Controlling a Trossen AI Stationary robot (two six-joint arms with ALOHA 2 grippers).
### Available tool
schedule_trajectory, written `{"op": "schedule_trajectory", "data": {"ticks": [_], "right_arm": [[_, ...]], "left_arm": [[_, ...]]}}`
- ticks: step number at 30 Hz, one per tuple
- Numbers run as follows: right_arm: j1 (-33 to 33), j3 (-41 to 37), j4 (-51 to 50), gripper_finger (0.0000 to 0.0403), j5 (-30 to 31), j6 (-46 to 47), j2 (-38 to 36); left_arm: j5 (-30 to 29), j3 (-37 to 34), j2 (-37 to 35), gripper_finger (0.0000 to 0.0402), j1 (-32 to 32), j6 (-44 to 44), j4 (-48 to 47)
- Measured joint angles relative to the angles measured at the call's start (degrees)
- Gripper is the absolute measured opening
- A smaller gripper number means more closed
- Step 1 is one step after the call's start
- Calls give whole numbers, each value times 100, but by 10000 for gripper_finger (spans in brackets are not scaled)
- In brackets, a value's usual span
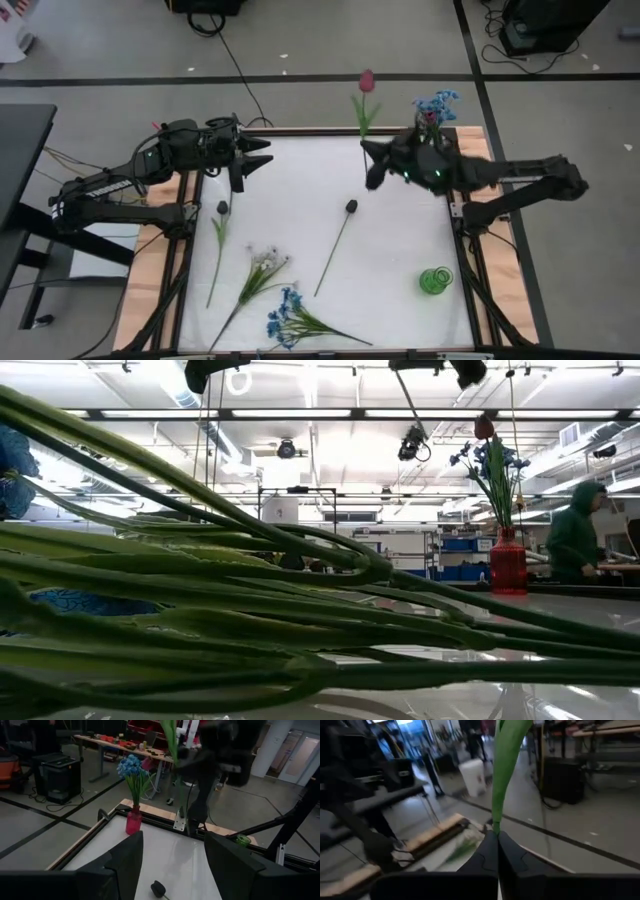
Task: Sort flowers into vase by color
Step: Put the pink flower into the red vase
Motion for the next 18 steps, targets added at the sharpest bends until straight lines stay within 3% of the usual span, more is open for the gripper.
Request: {"op": "schedule_trajectory", "data": {"ticks": [6, 10, 14, 18], "right_arm": [[370, -1476, 2371, 0, 278, -442, -726], [420, -1978, 3181, 0, 281, -901, -966], [422, -2167, 2828, 1, 357, -713, -1253], [377, -2207, 950, 1, 86, 750, -1469]], "left_arm": [[0, 0, -1, 218, 0, 1, 0], [0, 0, 0, 218, -1, 1, 0], [0, 0, -2, 218, 0, 0, 0], [0, 0, 0, 218, -1, 1, 0]]}}
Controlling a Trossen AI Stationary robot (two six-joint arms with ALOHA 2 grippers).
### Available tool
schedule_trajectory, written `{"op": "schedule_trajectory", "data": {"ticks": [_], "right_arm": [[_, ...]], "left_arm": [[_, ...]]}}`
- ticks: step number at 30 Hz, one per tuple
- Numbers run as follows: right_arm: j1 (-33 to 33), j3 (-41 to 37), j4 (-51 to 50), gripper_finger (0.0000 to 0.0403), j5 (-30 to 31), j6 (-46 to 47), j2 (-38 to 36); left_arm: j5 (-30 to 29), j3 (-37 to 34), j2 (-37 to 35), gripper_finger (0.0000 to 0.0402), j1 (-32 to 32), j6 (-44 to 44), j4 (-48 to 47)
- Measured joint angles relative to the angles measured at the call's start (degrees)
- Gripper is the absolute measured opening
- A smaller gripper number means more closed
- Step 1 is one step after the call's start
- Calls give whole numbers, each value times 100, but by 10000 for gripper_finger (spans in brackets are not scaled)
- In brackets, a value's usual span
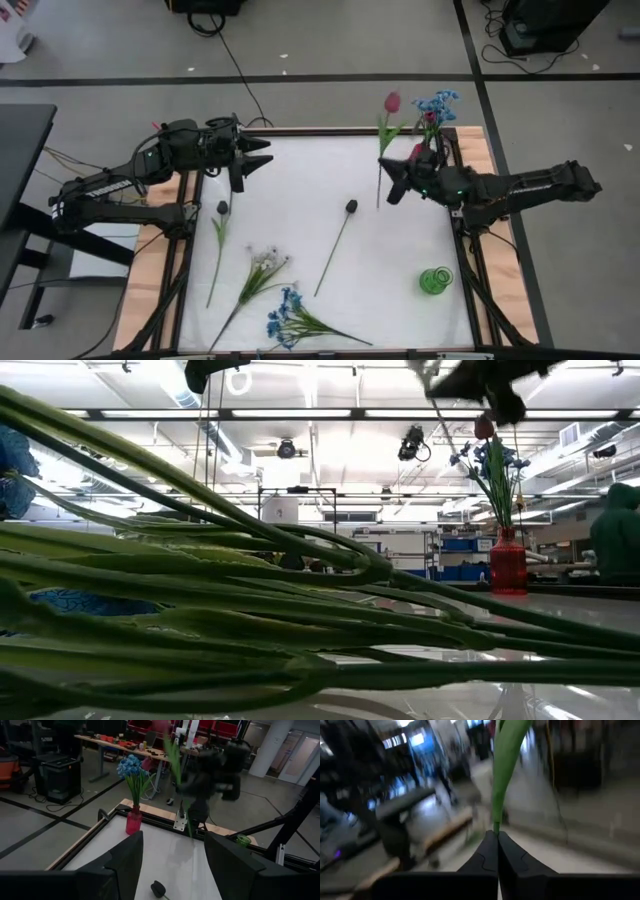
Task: Sort flowers into vase by color
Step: Put the pink flower into the red vase
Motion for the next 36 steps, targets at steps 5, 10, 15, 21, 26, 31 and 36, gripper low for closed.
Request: {"op": "schedule_trajectory", "data": {"ticks": [5, 10, 15, 21, 26, 31, 36], "right_arm": [[-16, 0, -1699, 0, -566, 1581, 152], [-128, 2, -2858, 0, -1002, 2549, 573], [-283, 2, -3681, 1, -1861, 3460, 1275], [-371, 2, -3624, 5, -2555, 3869, 2052], [-526, 2, -3611, 32, -3443, 4519, 2580], [-692, 2, -3508, 88, -4438, 4092, 3002], [-949, 2, -3347, 154, -4556, 3933, 3281]], "left_arm": [[0, 0, 0, 218, 1, -1, -2], [0, 0, -1, 218, 1, -1, 0], [0, 0, -2, 218, 1, -1, 0], [0, 0, 0, 218, 1, -1, 0], [0, 0, 0, 218, -1, -1, 0], [0, 0, -1, 218, -1, -1, 0], [0, 0, -1, 218, 0, -1, -1]]}}
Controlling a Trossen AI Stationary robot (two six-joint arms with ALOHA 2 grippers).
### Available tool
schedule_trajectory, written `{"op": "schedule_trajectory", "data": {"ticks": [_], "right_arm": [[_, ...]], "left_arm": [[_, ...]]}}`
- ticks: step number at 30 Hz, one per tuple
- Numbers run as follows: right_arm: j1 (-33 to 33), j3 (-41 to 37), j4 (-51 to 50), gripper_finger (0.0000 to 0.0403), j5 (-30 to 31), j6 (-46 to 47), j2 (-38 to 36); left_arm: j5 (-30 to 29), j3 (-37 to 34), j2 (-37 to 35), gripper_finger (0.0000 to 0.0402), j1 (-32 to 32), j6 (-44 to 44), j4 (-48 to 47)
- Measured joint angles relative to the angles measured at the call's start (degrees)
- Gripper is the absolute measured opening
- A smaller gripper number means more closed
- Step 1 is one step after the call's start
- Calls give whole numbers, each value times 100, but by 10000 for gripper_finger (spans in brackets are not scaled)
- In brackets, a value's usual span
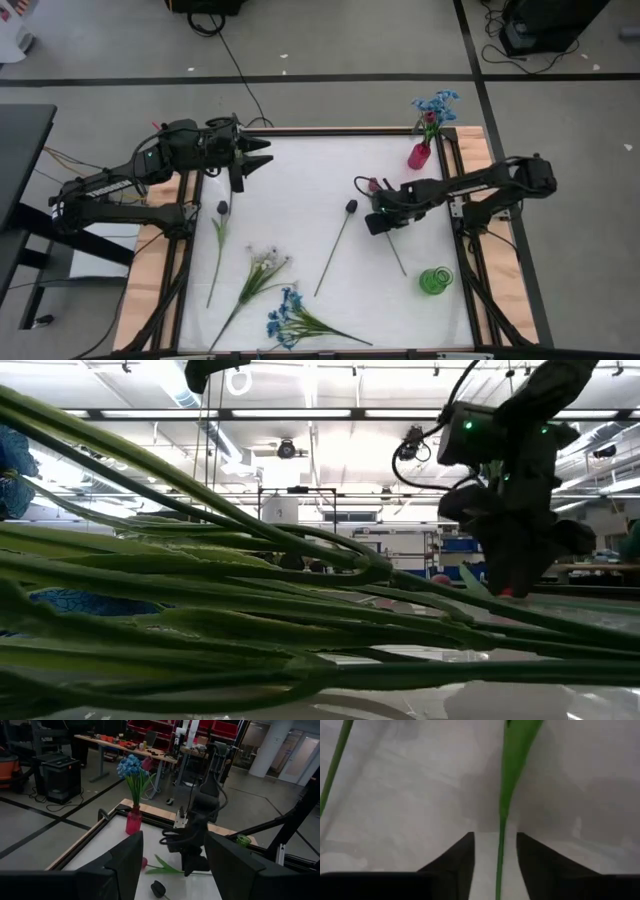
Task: Sort flowers into vase by color
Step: Put the pink flower into the red vase
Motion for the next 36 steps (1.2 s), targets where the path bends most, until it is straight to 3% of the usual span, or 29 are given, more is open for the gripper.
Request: {"op": "schedule_trajectory", "data": {"ticks": [6, 13, 21, 28, 32, 36], "right_arm": [[-527, 13, 85, 205, 100, -518, 101], [-824, 33, 274, 200, 164, -1132, 248], [-834, 501, -22, 132, 508, -1818, 802], [-839, 763, -353, 24, 586, -2296, 1117], [-703, 854, -196, 15, 838, -2309, 803], [-655, 1034, 355, 8, 1201, -2261, -117]], "left_arm": [[0, 0, 1, 218, 0, 2, 1], [0, 0, 1, 218, -1, 0, 1], [0, 0, 1, 218, 0, 0, 1], [0, 0, 0, 218, 0, 1, 1], [0, 0, -1, 218, 0, 1, 2], [0, 0, 0, 218, -1, 1, 3]]}}
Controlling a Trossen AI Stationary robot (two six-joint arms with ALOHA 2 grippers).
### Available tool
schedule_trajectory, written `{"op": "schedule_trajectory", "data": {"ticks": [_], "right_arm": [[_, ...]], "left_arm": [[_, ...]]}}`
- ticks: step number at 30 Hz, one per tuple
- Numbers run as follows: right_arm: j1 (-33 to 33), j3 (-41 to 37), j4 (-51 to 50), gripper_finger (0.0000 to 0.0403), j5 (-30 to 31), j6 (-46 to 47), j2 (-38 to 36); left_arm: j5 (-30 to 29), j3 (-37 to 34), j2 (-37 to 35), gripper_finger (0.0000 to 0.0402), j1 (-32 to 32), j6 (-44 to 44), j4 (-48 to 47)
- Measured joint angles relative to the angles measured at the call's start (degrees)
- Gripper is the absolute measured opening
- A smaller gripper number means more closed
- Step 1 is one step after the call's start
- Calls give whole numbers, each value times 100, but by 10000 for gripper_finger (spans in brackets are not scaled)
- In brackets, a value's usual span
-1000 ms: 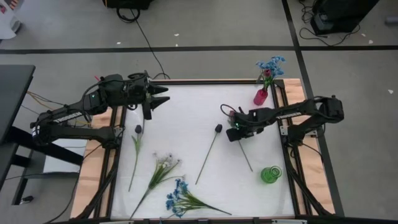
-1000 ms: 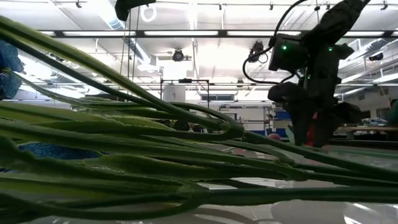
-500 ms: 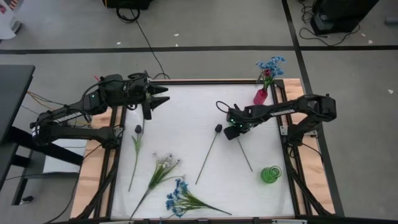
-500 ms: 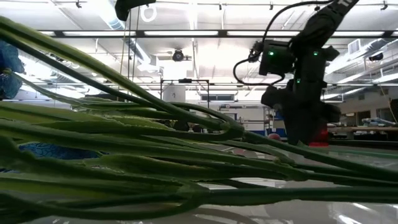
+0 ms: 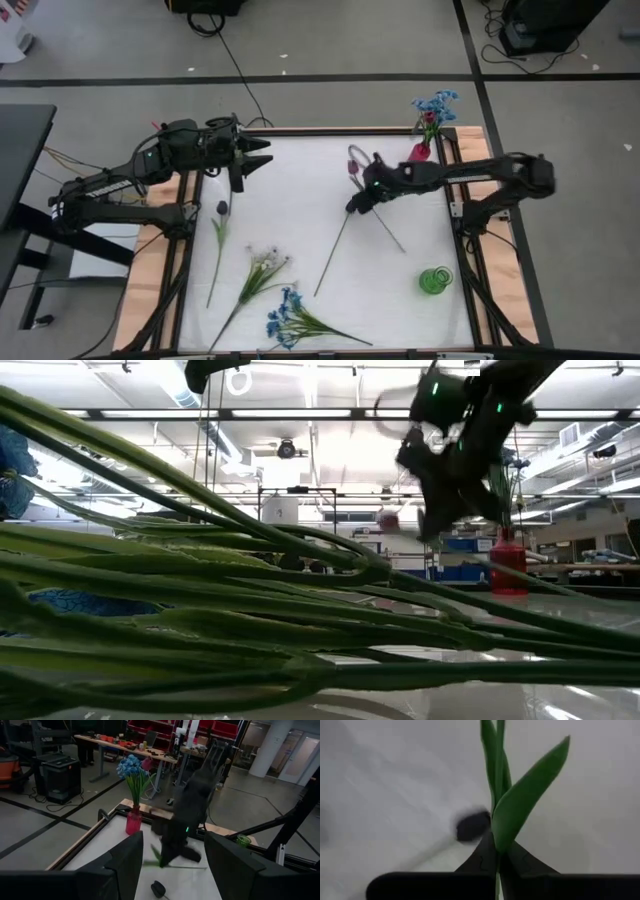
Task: Sort flowers into vase by color
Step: Put the pink flower into the red vase
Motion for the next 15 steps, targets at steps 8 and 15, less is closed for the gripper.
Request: {"op": "schedule_trajectory", "data": {"ticks": [8, 15], "right_arm": [[96, 2, 65, 6, 1693, -303, -2050], [356, 8, 88, 5, 3431, -1588, -3696]], "left_arm": [[0, 0, 1, 218, 0, 0, 2], [0, 0, 1, 218, 0, 1, 1]]}}
